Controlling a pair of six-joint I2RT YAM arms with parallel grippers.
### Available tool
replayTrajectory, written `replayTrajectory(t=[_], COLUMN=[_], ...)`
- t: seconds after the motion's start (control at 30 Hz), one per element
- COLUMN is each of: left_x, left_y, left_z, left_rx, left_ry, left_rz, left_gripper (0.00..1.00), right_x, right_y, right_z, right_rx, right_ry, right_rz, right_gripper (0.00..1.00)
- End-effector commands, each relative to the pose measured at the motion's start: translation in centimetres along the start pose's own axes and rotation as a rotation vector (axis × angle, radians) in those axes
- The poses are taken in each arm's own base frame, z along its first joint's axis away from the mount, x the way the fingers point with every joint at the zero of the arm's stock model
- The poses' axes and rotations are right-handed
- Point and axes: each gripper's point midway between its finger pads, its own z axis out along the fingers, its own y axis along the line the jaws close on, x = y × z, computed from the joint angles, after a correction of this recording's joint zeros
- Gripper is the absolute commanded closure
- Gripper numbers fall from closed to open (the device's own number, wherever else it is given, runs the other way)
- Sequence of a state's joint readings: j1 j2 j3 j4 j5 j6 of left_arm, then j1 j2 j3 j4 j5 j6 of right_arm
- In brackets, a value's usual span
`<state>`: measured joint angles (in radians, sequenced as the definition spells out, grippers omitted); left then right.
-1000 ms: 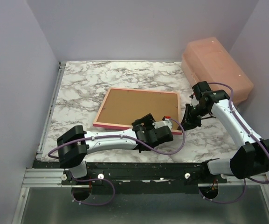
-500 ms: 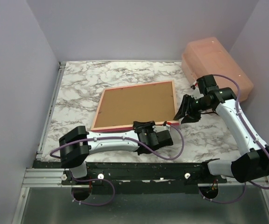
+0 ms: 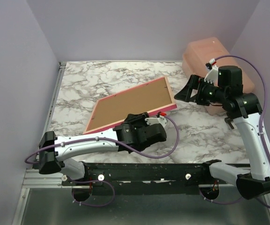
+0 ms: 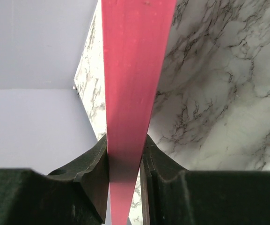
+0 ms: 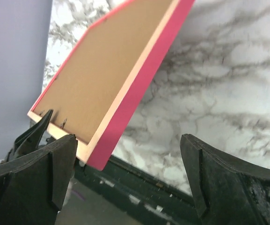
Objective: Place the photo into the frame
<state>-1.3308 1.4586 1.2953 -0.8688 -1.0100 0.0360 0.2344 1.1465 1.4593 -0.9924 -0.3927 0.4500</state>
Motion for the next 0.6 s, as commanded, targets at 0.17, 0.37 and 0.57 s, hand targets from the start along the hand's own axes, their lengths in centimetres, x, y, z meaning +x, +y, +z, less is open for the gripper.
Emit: replayTrajectory(t=[0.17,0.37,0.57], left_x=[-0.4,0.1,0.4], left_y=[2.9,3.1,3.0], left_z=[-4.3,-5.3,-5.9], left_rx=[0.116,0.178,0.215], left_ry=[-0.102,-0.126,-0.131], left_rz=[-0.244,-0.298,-0.332], left_gripper=[0.85,0.85,0.85], right_x=[-6.8,-3.5,2.5], right_y=[5.5,8.4,8.3], right_z=[-4.8,-5.5,-5.4], right_rx=[-0.227,-0.480,-0.663], right_ry=[-0.494,-0.575,-0.607], right_rz=[-0.466,-0.867,-1.293], right_gripper=[0.00,0.06,0.00])
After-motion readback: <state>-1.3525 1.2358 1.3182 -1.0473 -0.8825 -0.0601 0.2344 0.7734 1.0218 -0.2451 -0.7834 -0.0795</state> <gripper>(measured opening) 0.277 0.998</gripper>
